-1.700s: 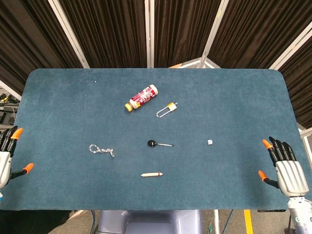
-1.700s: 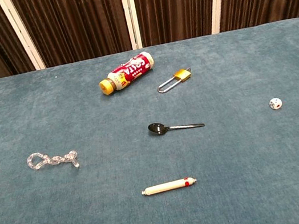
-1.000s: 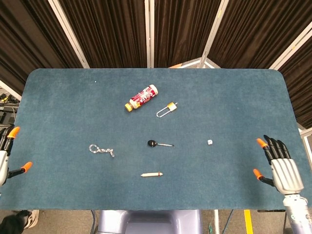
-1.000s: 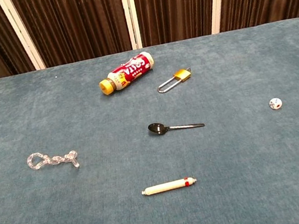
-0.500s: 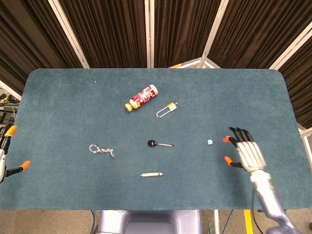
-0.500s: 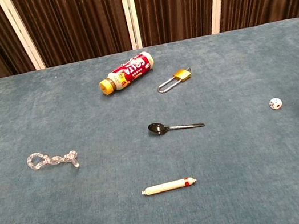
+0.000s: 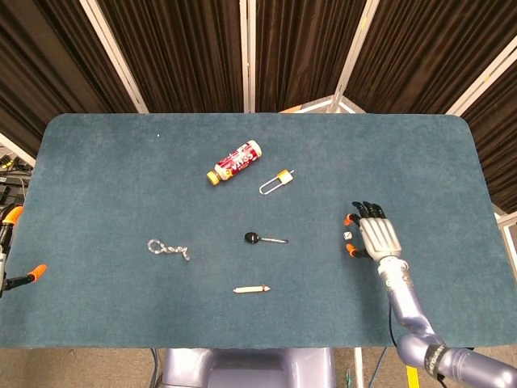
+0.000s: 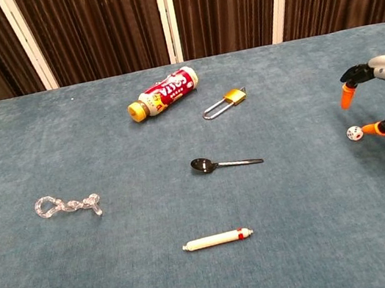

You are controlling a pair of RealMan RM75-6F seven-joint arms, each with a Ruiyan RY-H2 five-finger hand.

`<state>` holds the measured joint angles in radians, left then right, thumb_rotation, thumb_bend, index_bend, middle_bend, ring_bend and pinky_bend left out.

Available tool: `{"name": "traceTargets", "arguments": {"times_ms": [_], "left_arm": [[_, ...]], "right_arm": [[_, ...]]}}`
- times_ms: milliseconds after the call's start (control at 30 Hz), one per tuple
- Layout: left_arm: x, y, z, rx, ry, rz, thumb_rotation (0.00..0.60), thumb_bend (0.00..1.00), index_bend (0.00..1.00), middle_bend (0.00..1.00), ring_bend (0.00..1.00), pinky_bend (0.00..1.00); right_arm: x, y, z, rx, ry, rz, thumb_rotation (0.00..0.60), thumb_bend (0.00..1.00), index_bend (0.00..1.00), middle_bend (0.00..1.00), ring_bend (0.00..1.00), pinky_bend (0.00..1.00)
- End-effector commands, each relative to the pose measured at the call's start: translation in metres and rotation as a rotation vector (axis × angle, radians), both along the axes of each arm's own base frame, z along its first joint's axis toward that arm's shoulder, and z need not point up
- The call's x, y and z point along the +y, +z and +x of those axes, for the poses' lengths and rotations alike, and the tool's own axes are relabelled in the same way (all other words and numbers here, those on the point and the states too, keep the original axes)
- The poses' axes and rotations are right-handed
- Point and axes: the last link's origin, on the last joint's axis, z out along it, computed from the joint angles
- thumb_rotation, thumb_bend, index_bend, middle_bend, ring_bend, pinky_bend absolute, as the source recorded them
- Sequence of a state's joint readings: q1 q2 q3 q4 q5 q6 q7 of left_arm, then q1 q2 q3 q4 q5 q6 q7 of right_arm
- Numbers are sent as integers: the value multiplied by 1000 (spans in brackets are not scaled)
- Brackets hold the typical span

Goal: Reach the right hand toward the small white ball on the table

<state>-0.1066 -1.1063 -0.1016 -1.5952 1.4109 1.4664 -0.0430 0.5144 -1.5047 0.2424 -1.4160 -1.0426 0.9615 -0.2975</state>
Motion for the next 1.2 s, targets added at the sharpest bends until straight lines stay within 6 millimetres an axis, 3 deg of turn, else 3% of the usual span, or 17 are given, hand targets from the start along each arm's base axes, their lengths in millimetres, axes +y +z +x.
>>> {"name": "traceTargets", "arguments": {"times_ms": [33, 733, 1067, 1200], "left_arm": [[1, -2, 0, 1, 1, -7, 600, 123, 0, 0, 0, 0], [7, -10, 4, 11, -13, -34, 600, 123, 0, 0, 0, 0], [7, -10, 5, 8, -15, -34, 600, 123, 0, 0, 0, 0], [8, -11, 4, 6, -15, -38, 600, 123, 0, 0, 0, 0]], "right_arm": [[-5, -6, 0, 1, -9, 7, 600, 218, 377, 88, 0, 0], [-17, -19, -23, 12, -78, 9, 600, 225, 454, 123, 0, 0], [-18, -23, -24, 19, -81, 15, 600, 276, 487, 143, 0, 0], [-18, -26, -21, 13, -72, 13, 600, 347, 539, 173, 0, 0]]}}
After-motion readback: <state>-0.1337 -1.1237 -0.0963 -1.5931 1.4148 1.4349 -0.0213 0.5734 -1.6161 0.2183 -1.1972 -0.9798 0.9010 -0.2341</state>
